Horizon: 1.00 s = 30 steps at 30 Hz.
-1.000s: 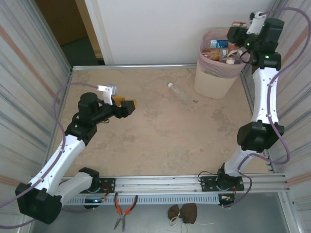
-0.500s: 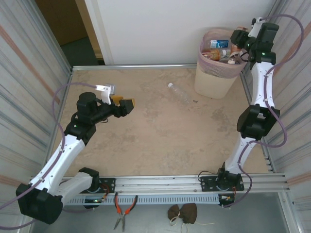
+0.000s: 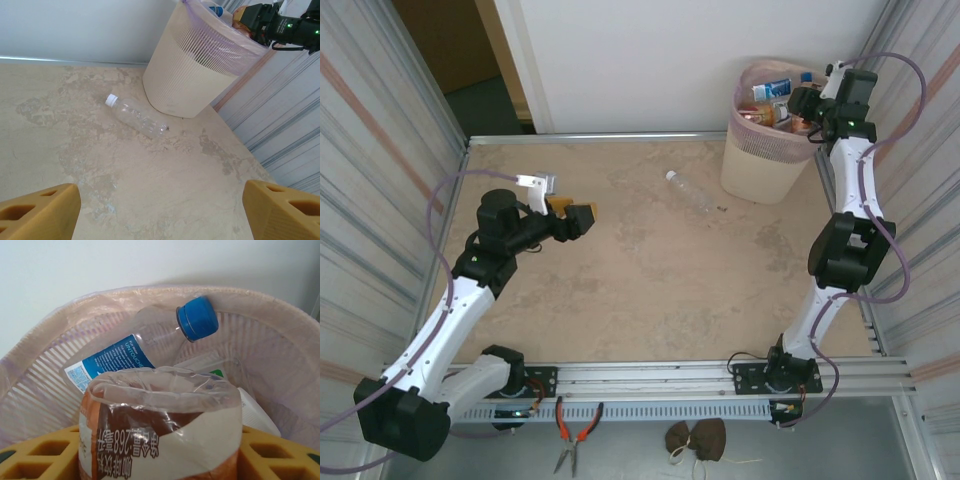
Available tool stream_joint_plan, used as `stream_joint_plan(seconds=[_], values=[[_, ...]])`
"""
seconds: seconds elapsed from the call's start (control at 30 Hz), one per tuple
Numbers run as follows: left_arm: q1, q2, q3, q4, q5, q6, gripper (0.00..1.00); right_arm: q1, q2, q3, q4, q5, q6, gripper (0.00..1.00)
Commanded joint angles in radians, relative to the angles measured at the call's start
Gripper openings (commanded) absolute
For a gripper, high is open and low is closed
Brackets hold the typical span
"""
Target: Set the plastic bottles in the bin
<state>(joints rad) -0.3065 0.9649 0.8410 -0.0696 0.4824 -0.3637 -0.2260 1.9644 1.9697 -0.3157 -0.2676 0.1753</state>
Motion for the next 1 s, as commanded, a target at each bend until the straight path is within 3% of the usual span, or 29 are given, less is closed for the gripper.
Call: stream_joint_plan(seconds=[0.0,0.33,0.73,0.97], values=[[0.011,-0.010,-0.003,0.030,0.020,0.003,0.85,-0.002,-0.059,0.022,-0.070,0.033,-0.019,0.62],[0.012,-0.017,-0.010,0.035,0.025,-0.001,0.85,0.014,-0.101,0.143,-0.136,0.064,-0.057,0.67],[0.013,-0.033,-0.021,0.033,0.020,-0.003,0.84,0.045,-0.002,0.216,-0.269,0.108,-0.140,0.38],[0.014,-0.034,-0.024,0.035,0.017,-0.003,0.85,0.070,-0.016,0.059,-0.303,0.199,-0.174,0.31]])
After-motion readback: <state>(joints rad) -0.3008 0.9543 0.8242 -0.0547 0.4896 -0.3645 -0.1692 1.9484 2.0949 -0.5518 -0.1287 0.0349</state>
